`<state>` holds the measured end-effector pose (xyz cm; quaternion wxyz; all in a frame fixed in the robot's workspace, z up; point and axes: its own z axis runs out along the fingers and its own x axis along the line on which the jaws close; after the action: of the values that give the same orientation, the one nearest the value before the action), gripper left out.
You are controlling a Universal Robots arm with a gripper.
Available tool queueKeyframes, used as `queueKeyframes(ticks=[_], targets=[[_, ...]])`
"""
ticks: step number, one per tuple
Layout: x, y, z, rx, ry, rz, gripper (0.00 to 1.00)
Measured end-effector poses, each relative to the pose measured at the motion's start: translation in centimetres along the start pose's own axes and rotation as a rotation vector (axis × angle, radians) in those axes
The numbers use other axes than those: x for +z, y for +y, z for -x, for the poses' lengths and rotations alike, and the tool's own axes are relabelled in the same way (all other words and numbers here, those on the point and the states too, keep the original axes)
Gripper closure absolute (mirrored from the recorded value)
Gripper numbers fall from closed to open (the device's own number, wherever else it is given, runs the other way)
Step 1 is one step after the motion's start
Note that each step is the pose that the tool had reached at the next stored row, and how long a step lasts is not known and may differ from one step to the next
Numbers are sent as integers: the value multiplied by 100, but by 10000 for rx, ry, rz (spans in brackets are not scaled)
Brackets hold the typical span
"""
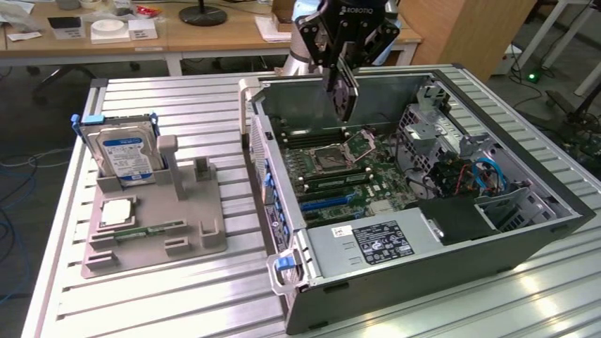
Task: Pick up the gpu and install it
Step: 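Pick up the gpu and move the gpu toward the slot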
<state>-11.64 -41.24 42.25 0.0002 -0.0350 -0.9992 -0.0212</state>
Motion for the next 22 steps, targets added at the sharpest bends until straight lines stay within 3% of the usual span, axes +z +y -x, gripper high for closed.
queueKeyframes(ticks=[10,22], targets=[[2,9,124,1,0,0,72],[3,28,394,-4,0,1,72]])
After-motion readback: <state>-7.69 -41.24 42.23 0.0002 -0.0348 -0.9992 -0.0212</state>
